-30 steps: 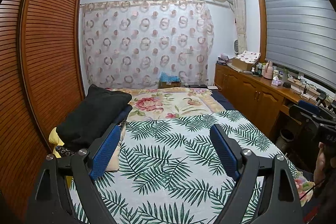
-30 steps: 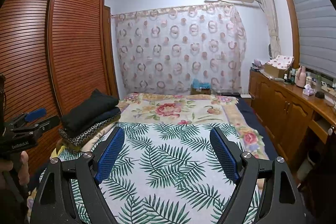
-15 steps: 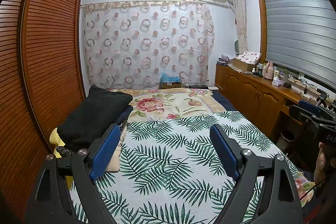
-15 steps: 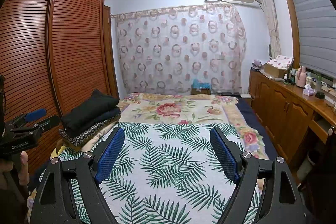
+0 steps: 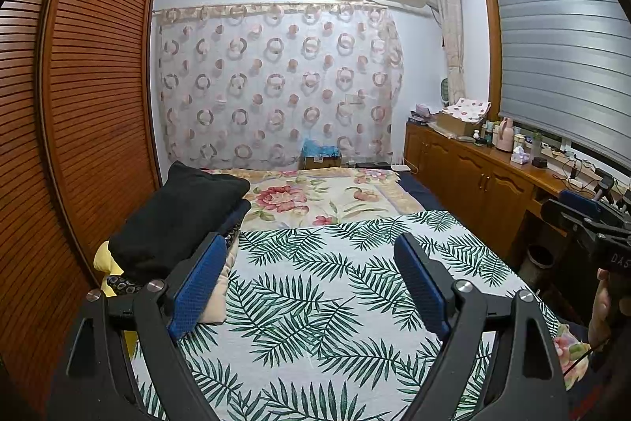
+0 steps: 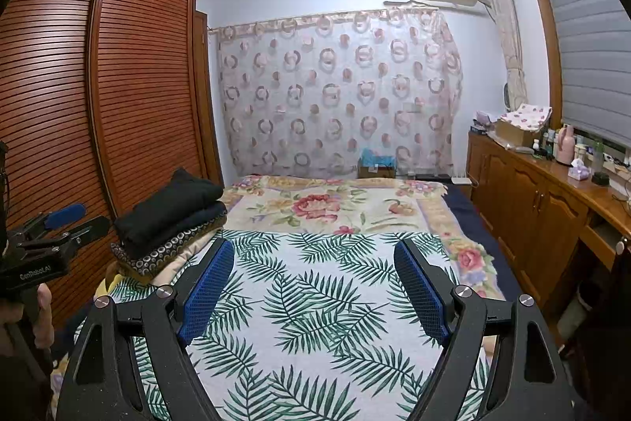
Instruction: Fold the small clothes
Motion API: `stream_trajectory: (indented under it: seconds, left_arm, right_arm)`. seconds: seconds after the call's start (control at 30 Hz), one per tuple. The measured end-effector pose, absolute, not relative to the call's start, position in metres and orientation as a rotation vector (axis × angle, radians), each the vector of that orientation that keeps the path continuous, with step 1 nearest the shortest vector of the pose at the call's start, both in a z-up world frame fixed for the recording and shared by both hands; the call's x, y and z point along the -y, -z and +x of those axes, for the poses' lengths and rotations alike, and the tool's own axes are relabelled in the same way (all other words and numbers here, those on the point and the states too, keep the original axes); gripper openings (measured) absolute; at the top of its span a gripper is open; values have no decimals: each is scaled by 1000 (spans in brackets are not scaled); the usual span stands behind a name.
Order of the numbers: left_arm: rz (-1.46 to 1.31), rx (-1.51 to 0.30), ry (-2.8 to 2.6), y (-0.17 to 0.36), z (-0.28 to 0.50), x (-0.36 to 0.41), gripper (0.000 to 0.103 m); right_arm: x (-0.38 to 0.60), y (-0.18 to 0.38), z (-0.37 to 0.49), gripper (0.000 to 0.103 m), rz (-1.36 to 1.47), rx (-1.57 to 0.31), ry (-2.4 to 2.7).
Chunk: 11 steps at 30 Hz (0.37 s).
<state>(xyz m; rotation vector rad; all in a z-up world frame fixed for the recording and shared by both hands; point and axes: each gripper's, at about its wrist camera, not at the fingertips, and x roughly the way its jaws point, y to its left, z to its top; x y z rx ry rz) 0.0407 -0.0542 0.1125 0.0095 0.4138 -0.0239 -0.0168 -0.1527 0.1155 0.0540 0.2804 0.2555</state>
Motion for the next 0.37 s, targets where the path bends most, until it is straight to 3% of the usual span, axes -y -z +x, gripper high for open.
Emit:
stream_trajectory:
  seconds: [0.37]
  left_arm:
    - [11,-413,24,-112,42,52,88]
  right_arm:
    - [154,-116,-16,85,54,-280,-256]
